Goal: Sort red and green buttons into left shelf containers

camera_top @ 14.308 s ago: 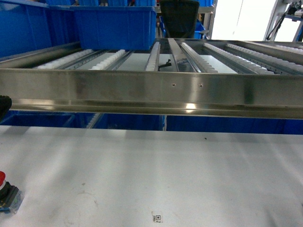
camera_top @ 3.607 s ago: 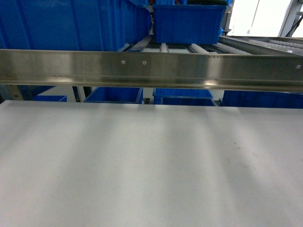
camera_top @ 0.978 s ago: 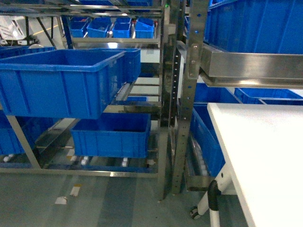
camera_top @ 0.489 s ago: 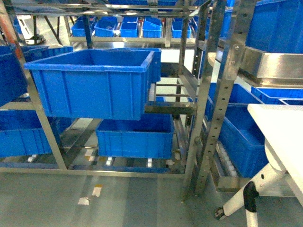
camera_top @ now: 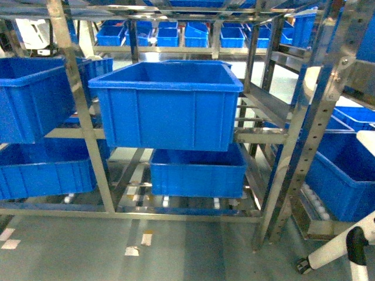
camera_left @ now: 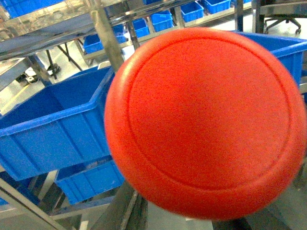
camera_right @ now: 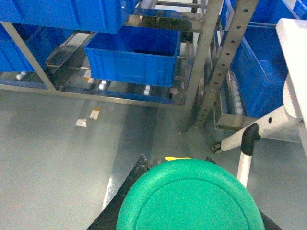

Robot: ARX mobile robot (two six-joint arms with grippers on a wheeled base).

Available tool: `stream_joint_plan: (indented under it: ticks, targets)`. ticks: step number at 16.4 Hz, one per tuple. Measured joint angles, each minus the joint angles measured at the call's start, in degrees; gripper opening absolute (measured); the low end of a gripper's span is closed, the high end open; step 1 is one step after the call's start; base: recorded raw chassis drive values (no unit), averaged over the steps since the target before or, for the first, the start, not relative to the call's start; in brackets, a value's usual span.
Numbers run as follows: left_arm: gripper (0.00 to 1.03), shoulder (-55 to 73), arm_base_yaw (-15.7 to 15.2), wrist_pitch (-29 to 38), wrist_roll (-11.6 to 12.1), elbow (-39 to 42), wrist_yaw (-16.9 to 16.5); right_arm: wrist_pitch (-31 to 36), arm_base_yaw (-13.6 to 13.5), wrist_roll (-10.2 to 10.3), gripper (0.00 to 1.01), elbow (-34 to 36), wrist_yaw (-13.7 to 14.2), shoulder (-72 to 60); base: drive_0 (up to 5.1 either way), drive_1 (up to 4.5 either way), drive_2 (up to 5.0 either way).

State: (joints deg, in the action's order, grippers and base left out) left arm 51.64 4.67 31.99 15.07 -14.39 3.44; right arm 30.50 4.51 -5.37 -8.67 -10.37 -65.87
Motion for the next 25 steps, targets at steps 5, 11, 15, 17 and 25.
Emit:
stream_joint_plan:
  ticks: [5, 11, 15, 17, 25]
  targets:
    - [0.26, 0.00, 0.00, 0.07, 0.00, 0.00, 0.07, -0.09, 0.02, 0.00, 0.26, 0.00, 0.00, 0.00, -4.9, 2.51, 2.5]
    - [0.26, 0.00, 0.00, 0.09, 0.00, 0.00, 0.09, -0.09, 0.02, 0.00, 0.26, 0.00, 0.00, -0.02, -4.9, 2.42, 2.4]
    - [0.26, 0.00, 0.11, 0.00, 0.00, 0.00, -0.07, -0.02, 0.00, 0.00, 0.26, 0.00, 0.00, 0.02, -3.7, 1.85, 1.9]
    - [0.26, -0.02, -0.42, -0.20, -0.02, 0.02, 0.81, 0.11, -0.02, 0.00, 0.26, 0.00, -0.59, 0.04, 0.0, 0.00, 0.0]
    - [0.26, -0.31, 0.11, 0.07, 0.00, 0.00, -0.02, -0.07, 0.00, 0.00, 0.26, 0.02, -0.17, 0.00, 0.0, 2.68, -2.7]
